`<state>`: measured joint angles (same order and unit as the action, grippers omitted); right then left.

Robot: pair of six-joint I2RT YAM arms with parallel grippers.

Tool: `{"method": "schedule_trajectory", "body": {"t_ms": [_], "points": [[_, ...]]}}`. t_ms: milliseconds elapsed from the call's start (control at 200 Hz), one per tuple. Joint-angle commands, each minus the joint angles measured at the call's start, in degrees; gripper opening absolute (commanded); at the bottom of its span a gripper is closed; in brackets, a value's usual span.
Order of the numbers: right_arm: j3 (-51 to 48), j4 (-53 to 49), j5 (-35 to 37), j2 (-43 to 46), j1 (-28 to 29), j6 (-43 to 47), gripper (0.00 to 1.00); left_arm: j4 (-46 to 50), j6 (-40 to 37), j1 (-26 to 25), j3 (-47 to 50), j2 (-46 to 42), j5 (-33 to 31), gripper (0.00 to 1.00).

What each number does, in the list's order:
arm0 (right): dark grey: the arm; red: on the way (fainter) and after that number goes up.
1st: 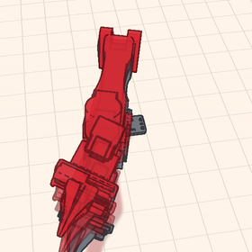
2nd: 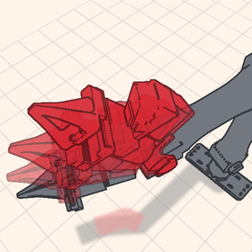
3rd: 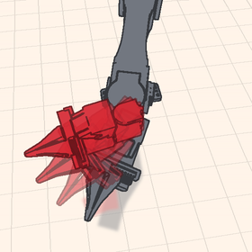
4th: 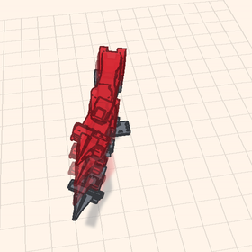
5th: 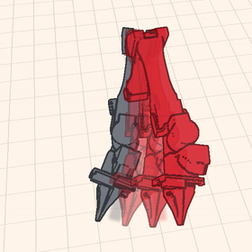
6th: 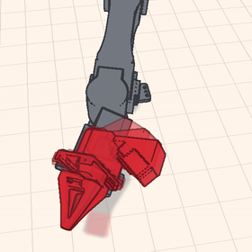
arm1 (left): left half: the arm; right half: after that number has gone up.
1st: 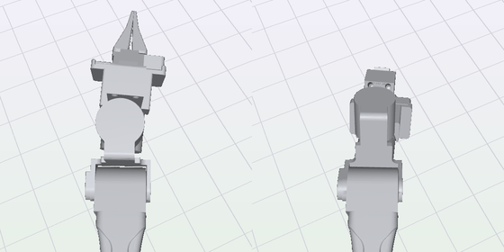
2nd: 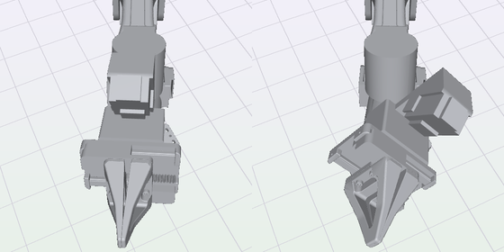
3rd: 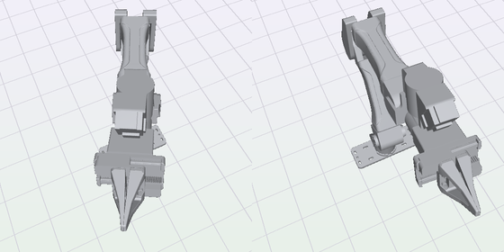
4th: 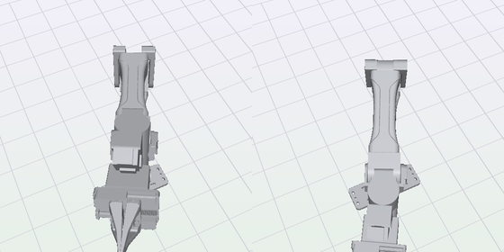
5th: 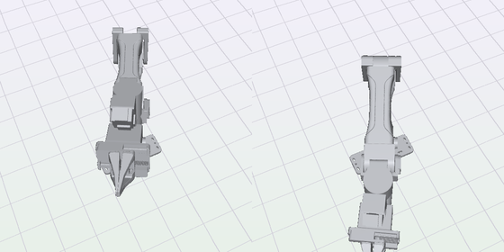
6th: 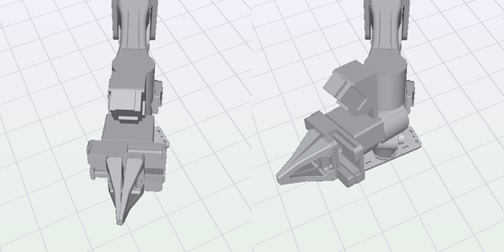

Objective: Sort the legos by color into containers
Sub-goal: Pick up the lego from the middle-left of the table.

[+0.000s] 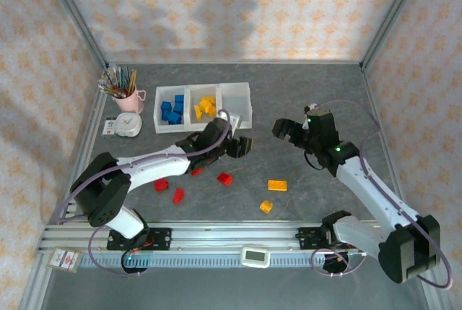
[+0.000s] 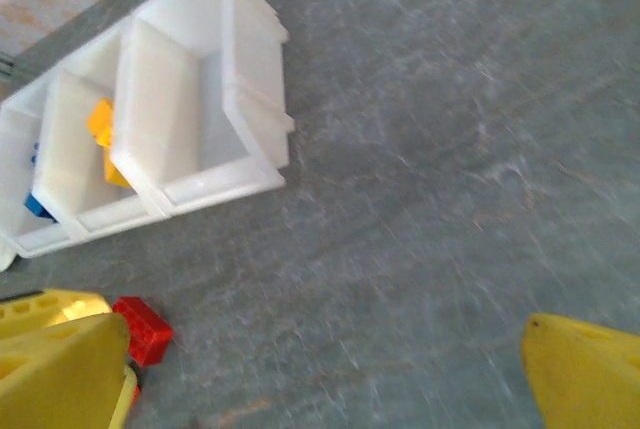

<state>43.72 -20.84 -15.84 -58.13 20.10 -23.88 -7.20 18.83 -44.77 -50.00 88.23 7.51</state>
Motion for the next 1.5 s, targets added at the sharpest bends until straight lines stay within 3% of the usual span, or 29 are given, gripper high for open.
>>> {"method": "schedule_trajectory", "body": {"t_ms": [0, 230, 410, 891, 1276, 1492], "points": [[-1.8, -8.7, 3.5, 4.4, -0.2, -3.2, 1.00, -8.8, -5.1, -3.1, 2.8, -1.6, 5.8, 0.70], [-4.4, -15.4, 4.0, 10.6, -0.2, -6.9, 1.00, -12.7, -12.7, -12.7, 4.0, 2.5, 4.6, 0.73], [-6.2, -16.2, 3.4, 13.4, -0.2, -9.0, 1.00, -4.9, -18.2, -15.8, -2.0, 8.6, 8.4, 0.73], [-5.0, -20.5, 9.6, 20.5, -0.2, -13.4, 1.00, 3.9, -25.3, -16.0, -10.4, 17.9, 11.8, 0.75], [-5.6, -19.1, 8.2, 20.3, -0.2, -13.2, 1.00, 11.3, -28.3, -16.0, -17.7, 26.3, 11.1, 0.74], [-5.5, -18.9, 8.2, 20.2, -0.2, -12.9, 1.00, 13.3, -28.4, -15.8, -20.1, 29.1, 8.5, 0.60]]}}
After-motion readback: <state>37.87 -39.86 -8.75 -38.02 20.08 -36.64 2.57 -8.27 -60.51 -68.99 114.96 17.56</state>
